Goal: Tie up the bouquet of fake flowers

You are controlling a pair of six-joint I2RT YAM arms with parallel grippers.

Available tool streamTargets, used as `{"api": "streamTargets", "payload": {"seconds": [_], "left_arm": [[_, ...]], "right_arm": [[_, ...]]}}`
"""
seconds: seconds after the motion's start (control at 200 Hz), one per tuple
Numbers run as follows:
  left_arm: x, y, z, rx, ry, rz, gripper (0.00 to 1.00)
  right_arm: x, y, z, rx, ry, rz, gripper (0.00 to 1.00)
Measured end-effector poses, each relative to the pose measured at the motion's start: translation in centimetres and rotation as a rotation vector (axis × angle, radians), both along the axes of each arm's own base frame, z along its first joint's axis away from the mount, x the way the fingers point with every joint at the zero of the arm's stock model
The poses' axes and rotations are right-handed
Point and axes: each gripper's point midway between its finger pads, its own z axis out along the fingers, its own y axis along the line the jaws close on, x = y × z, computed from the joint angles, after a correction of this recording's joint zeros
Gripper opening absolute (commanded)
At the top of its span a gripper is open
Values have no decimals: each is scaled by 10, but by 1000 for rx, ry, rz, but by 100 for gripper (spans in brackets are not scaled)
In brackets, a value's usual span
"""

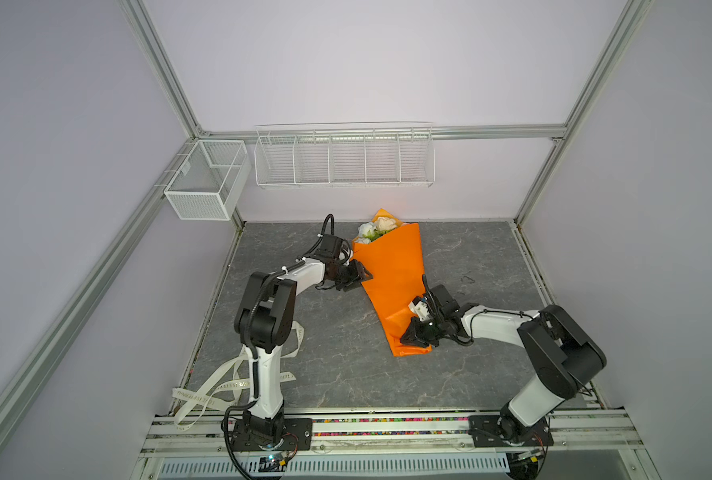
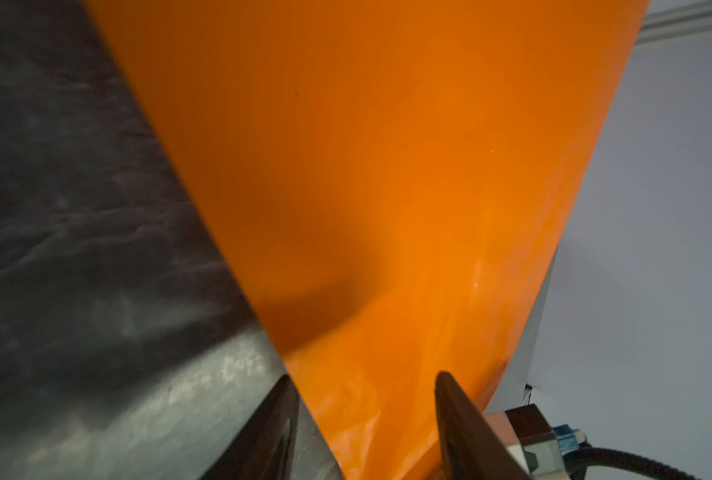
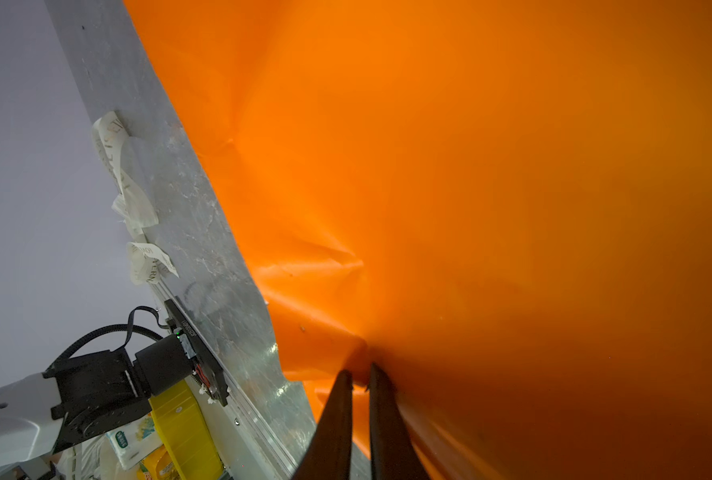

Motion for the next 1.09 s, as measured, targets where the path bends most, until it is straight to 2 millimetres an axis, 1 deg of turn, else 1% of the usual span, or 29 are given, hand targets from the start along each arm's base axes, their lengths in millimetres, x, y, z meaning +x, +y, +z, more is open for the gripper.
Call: {"api": "streamTargets", "payload": {"seconds": [0.03,0.09,0.16,0.22,0.29,0.355,0.405,0.47,0.515,0.595,0.705,0.775,0.87,0.92,0.965,1.035,1.095], "left_arm": [[-6,4,7,3,-6,15,54],[-16,10,20,2,-21,40,49],[-26,8,33,-16,-34,55,43],[-35,-5,40,-34,-44,42,33],[-46,-31,43,-69,-51,11,27],[-63,-54,36,-96,-30,-19,25],[-77,-70,26,-110,2,-38,22],[-91,-82,10,-114,46,-49,21],[-98,-85,-2,-111,74,-45,20],[-110,-84,-23,-109,128,-18,19],[-126,-82,-43,-115,184,6,16],[-129,-87,-46,-135,183,4,13],[-130,-89,-47,-147,171,6,13],[-129,-88,-47,-147,168,7,13],[-129,-88,-48,-142,159,0,13],[-129,-88,-48,-133,145,-14,12],[-129,-88,-48,-123,136,-25,12]], "right_arm": [[0,0,0,1,2,-3,15],[0,0,-1,3,4,-8,15],[0,1,0,6,5,-13,14],[1,1,0,6,6,-18,15],[1,1,0,6,7,-23,15],[1,1,0,5,7,-24,15],[1,1,0,5,8,-24,15],[1,1,-1,5,7,-26,15],[1,1,-1,6,7,-27,15],[1,1,0,7,4,-28,15],[1,1,2,9,-2,-30,16],[1,1,5,12,-8,-30,18],[3,-1,15,16,-23,-32,20],[10,-5,25,24,-41,-44,20],[23,-9,36,37,-68,-64,20],[54,-20,55,58,-115,-115,18],[86,-31,72,78,-163,-158,16]]}}
